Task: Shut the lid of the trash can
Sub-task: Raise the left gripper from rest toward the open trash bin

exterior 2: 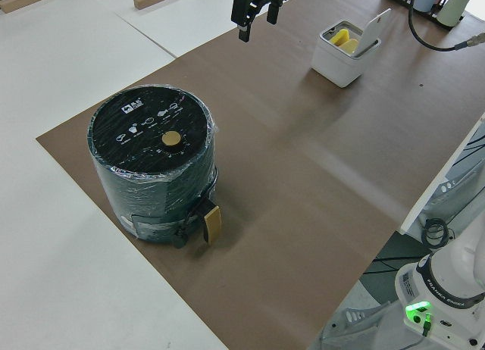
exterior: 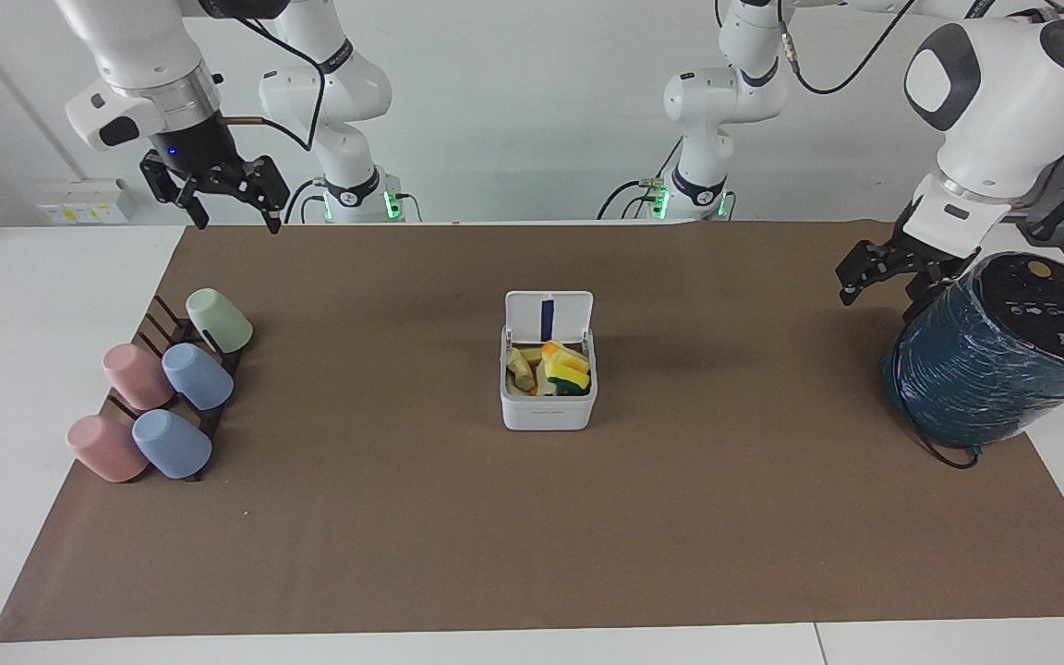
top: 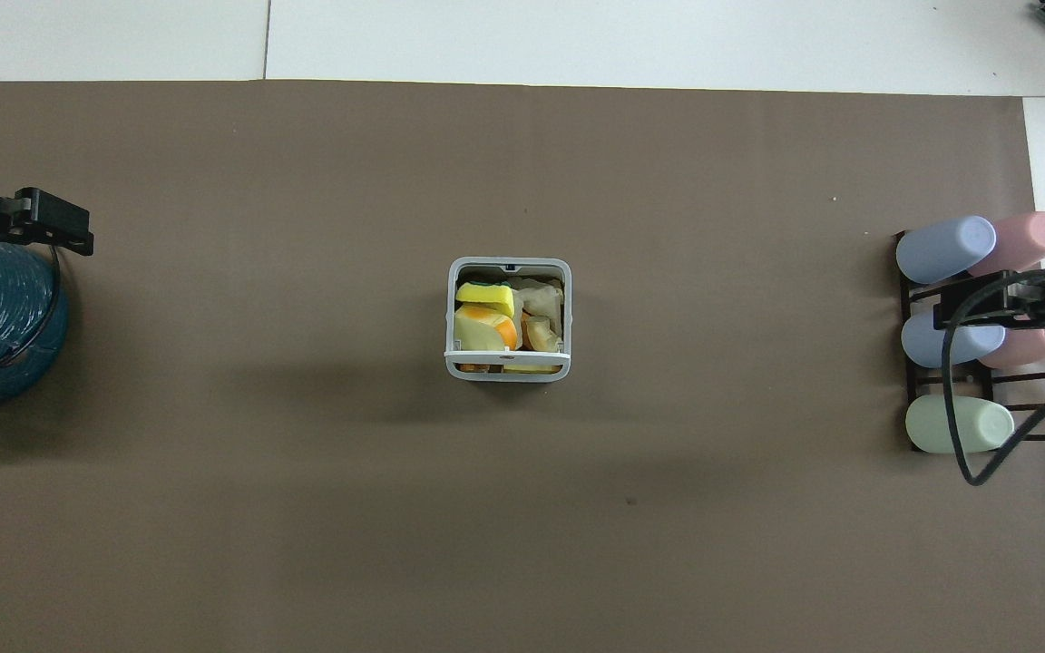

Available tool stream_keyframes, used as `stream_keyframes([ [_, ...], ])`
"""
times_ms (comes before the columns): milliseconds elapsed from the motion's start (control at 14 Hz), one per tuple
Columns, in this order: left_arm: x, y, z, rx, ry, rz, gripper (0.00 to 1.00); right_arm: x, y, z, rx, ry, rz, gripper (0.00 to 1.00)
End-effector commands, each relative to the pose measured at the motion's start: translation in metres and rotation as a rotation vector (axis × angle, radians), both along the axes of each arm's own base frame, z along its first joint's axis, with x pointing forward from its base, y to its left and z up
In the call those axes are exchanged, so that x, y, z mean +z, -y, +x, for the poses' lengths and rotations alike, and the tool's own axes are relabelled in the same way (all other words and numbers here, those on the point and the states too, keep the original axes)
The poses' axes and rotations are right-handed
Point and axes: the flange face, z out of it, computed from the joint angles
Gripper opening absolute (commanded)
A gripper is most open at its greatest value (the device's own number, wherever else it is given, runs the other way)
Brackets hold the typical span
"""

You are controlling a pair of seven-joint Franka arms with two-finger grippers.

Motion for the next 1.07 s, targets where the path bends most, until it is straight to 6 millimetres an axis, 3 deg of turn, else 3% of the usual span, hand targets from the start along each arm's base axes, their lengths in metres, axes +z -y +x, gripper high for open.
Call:
stream_keyframes([
  [0, 0.002, 0.009, 0.0, -0.026, 0.072, 0.018, 1.0, 0.002, 0.003, -0.006, 0.023, -0.006, 0.005, 1.0],
  [143, 0.001, 0.035, -0.002, -0.056, 0.072, 0.014, 1.0, 0.002, 0.003, -0.006, 0.023, -0.005, 0.005, 1.0],
  [500, -0.021, 0.131, -0.037, -0.18, 0.053, 0.003, 1.0, 0.002, 0.003, -0.006, 0.023, -0.006, 0.005, 1.0],
  [714, -0.035, 0.188, -0.072, -0.083, 0.029, 0.003, 0.64, 0.002, 0.003, -0.006, 0.023, -0.005, 0.005, 1.0],
  [1000, -0.055, 0.24, -0.117, -0.098, 0.012, 0.01, 0.31, 0.002, 0.003, -0.006, 0.023, -0.005, 0.005, 1.0],
])
